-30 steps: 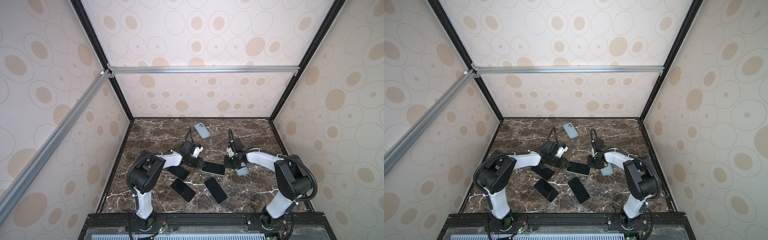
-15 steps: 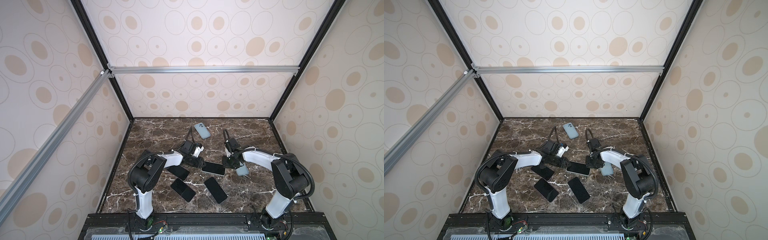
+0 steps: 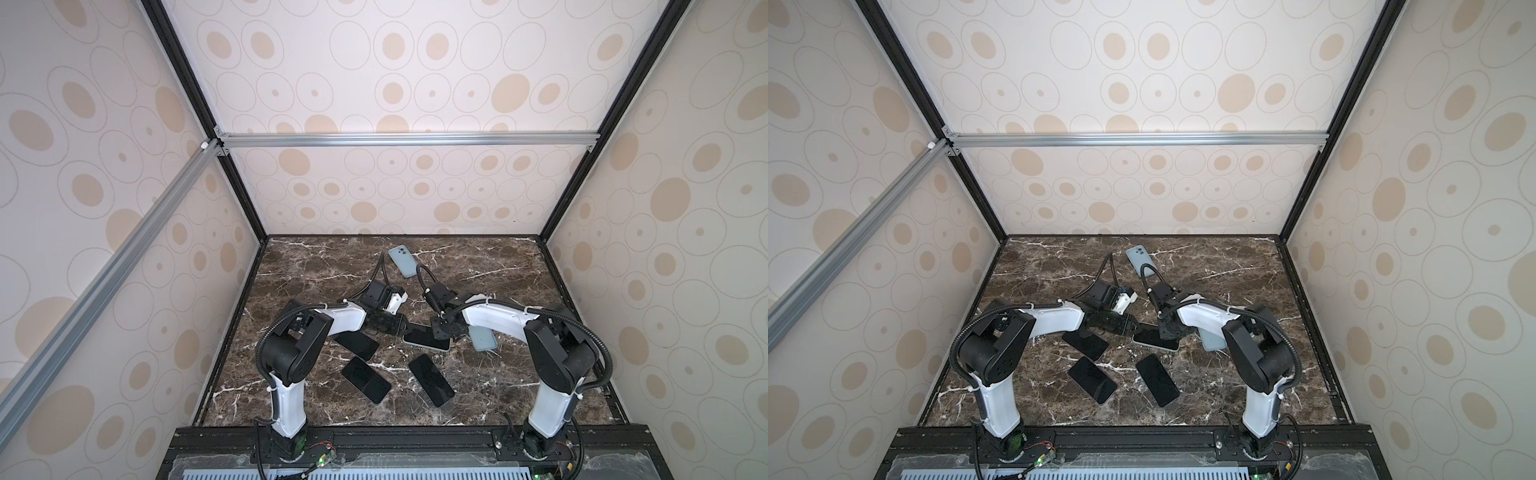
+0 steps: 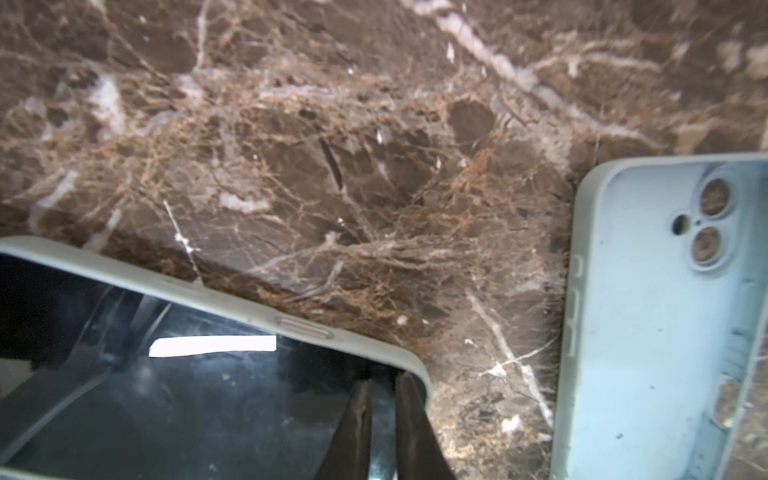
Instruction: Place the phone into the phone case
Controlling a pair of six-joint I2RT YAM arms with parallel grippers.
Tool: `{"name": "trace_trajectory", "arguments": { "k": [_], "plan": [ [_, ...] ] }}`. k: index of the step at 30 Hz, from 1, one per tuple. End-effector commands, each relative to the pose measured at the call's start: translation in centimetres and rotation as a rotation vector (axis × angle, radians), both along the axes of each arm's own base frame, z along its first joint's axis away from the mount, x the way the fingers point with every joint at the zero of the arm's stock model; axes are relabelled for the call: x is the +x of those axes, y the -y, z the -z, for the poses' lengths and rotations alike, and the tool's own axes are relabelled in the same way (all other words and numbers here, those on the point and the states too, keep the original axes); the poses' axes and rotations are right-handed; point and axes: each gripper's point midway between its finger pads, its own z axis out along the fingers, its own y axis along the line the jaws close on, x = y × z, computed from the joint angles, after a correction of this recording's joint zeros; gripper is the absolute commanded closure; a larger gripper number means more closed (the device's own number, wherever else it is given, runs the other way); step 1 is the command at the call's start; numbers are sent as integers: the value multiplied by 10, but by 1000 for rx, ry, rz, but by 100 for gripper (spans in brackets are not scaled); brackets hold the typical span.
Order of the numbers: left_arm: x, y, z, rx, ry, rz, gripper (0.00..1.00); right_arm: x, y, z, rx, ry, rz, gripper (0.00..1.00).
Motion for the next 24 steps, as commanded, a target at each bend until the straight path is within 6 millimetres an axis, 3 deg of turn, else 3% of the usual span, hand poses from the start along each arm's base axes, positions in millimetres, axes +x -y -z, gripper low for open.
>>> {"name": "trace_trajectory", "arguments": {
  "k": [1, 6, 11, 15, 19, 24],
  "plan": [
    [-3, -2, 11, 39, -24, 4, 65, -59, 33, 64, -212, -233, -48, 83],
    [1, -3, 3, 47, 12, 0, 66, -48, 24, 46, -189, -180, -58, 82],
    [14, -5, -26, 37, 122, -10, 64, -26, -2, 4, -60, -62, -103, 75],
    [29, -10, -72, -2, 283, -45, 61, -4, -22, -50, 43, 93, -186, 62],
    [34, -17, -120, -72, 423, -69, 57, 7, -40, -94, 116, 204, -331, 52],
    [27, -35, -189, -162, 642, -93, 51, 10, -54, -124, 141, 301, -560, 25]
  ]
}}
